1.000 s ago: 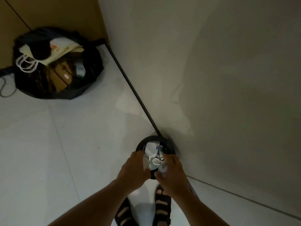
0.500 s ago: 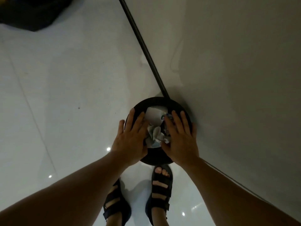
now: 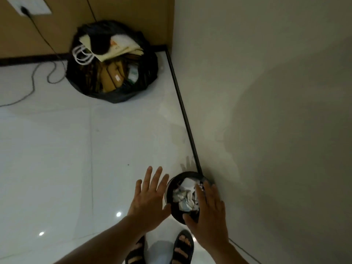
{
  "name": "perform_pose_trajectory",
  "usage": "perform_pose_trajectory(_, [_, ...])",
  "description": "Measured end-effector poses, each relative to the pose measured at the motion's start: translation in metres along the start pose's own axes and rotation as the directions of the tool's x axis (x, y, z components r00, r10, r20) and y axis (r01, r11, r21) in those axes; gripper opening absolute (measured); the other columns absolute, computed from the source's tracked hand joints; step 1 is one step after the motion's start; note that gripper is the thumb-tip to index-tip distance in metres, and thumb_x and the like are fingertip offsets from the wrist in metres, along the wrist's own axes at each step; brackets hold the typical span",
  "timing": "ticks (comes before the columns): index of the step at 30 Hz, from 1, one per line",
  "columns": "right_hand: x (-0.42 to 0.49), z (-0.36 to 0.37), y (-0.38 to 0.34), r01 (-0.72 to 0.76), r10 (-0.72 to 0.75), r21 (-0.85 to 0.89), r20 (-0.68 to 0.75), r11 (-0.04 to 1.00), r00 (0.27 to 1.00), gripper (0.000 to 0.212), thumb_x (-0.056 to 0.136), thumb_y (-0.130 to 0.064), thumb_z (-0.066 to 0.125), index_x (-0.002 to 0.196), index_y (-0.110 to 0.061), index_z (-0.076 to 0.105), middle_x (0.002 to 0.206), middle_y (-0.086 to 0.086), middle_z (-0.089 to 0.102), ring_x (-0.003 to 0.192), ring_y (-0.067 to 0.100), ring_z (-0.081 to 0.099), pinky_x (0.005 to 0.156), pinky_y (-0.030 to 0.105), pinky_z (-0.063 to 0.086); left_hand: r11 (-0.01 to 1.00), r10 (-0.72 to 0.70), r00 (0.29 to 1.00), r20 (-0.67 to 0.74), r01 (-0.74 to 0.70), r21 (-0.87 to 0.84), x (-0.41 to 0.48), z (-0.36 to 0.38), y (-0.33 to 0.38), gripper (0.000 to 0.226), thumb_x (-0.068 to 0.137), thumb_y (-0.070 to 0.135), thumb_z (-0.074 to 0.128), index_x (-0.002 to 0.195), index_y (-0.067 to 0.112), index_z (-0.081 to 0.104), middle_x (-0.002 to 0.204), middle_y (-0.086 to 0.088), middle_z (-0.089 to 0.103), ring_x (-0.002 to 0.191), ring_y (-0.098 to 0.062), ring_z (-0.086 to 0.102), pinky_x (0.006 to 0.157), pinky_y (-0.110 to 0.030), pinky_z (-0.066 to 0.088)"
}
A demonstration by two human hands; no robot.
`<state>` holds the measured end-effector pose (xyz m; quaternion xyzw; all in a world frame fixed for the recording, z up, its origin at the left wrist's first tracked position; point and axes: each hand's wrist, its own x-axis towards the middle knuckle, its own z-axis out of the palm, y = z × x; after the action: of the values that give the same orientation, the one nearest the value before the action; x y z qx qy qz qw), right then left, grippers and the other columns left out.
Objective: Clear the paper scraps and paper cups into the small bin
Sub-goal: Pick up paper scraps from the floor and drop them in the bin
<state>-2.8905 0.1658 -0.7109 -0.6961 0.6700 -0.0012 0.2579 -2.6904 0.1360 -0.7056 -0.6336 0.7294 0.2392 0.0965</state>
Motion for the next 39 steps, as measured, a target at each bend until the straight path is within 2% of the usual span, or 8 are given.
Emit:
perform_pose_trajectory(5, [-0.029, -0.093, -0.102, 0.133, -0.132, 0.034, -0.017, 0.991, 0.991, 0.089, 0.086, -0.064, 0.051, 0.155, -0.035, 0.003, 0.163, -0.006, -0.007, 0.149, 0.019, -0.012, 0.121, 0.045, 0.006, 0.977, -0.206, 0.976, -0.073, 0.201, -0.071, -0.083, -0.109, -0.026, 0.090, 0.090, 0.059, 0.043, 0.151, 0.024, -0.013, 0.156, -0.003, -0.028, 0.140, -0.029, -0.032, 0.118, -0.053, 0.005])
perform_pose_trajectory(10, [-0.063, -0.155, -0.197, 0.313, -0.313, 0.013, -0.001, 0.950, 0.950, 0.086, 0.089, -0.056, 0.057, 0.155, -0.033, 0.006, 0.163, -0.005, -0.008, 0.149, 0.018, -0.014, 0.121, 0.046, 0.008, 0.925, -0.371, 0.910, -0.185, 0.345, -0.157, -0.177, -0.194, -0.045, 0.088, 0.090, 0.057, 0.045, 0.152, 0.022, -0.006, 0.160, -0.004, -0.017, 0.144, -0.030, -0.022, 0.118, -0.053, 0.008])
perform_pose_trajectory(13, [-0.092, -0.171, -0.239, 0.442, -0.440, -0.033, 0.036, 0.897, 0.897, 0.086, 0.088, -0.056, 0.057, 0.154, -0.033, 0.007, 0.163, -0.005, -0.007, 0.149, 0.018, -0.013, 0.119, 0.046, 0.010, 0.866, -0.493, 0.834, -0.249, 0.443, -0.233, -0.236, -0.218, -0.052, 0.088, 0.090, 0.057, 0.046, 0.152, 0.023, -0.005, 0.160, -0.003, -0.015, 0.145, -0.029, -0.020, 0.118, -0.053, 0.008])
perform_pose_trajectory(18, [-0.150, -0.171, -0.283, 0.673, -0.658, -0.094, 0.148, 0.734, 0.738, 0.086, 0.087, -0.059, 0.055, 0.154, -0.035, 0.005, 0.163, -0.006, -0.007, 0.149, 0.018, -0.012, 0.119, 0.045, 0.012, 0.670, -0.736, 0.617, -0.278, 0.609, -0.425, -0.344, -0.205, -0.046, 0.088, 0.088, 0.057, 0.047, 0.152, 0.023, -0.001, 0.161, -0.003, -0.011, 0.146, -0.029, -0.018, 0.117, -0.053, 0.012])
perform_pose_trajectory(22, [-0.198, -0.152, -0.309, 0.773, -0.733, -0.112, 0.260, 0.624, 0.629, 0.086, 0.087, -0.059, 0.054, 0.153, -0.036, 0.004, 0.163, -0.006, -0.007, 0.148, 0.018, -0.013, 0.119, 0.045, 0.011, 0.492, -0.867, 0.454, -0.208, 0.706, -0.510, -0.429, -0.170, -0.032, 0.088, 0.086, 0.058, 0.047, 0.152, 0.023, -0.001, 0.161, -0.002, -0.010, 0.146, -0.029, -0.015, 0.116, -0.053, 0.014])
perform_pose_trajectory(26, [-0.261, -0.124, -0.339, 0.872, -0.790, -0.105, 0.382, 0.479, 0.480, 0.086, 0.088, -0.059, 0.053, 0.153, -0.036, 0.002, 0.163, -0.006, -0.009, 0.148, 0.018, -0.014, 0.118, 0.045, 0.009, 0.278, -0.960, 0.232, -0.155, 0.759, -0.589, -0.529, -0.138, -0.025, 0.088, 0.086, 0.057, 0.049, 0.152, 0.023, 0.002, 0.161, -0.003, -0.008, 0.147, -0.030, -0.012, 0.116, -0.053, 0.015])
perform_pose_trajectory(31, [-0.355, -0.088, -0.386, 0.954, -0.838, -0.039, 0.469, 0.297, 0.280, 0.086, 0.089, -0.056, 0.052, 0.154, -0.036, 0.000, 0.162, -0.007, -0.011, 0.148, 0.017, -0.016, 0.118, 0.044, 0.007, 0.032, -0.994, -0.045, -0.098, 0.744, -0.668, -0.651, -0.097, -0.027, 0.088, 0.086, 0.057, 0.050, 0.152, 0.022, 0.004, 0.161, -0.003, -0.003, 0.147, -0.030, -0.007, 0.114, -0.054, 0.020])
perform_pose_trajectory(39, [-0.539, -0.012, -0.471, 0.996, -0.864, 0.072, 0.503, 0.047, 0.004, 0.085, 0.088, -0.056, 0.052, 0.154, -0.036, 0.002, 0.162, -0.007, -0.009, 0.149, 0.017, -0.013, 0.118, 0.042, 0.008, -0.236, -0.943, -0.333, 0.014, 0.639, -0.732, -0.857, -0.016, -0.020, 0.089, 0.084, 0.057, 0.055, 0.151, 0.024, 0.006, 0.160, -0.001, 0.002, 0.147, -0.029, 0.002, 0.113, -0.054, 0.024])
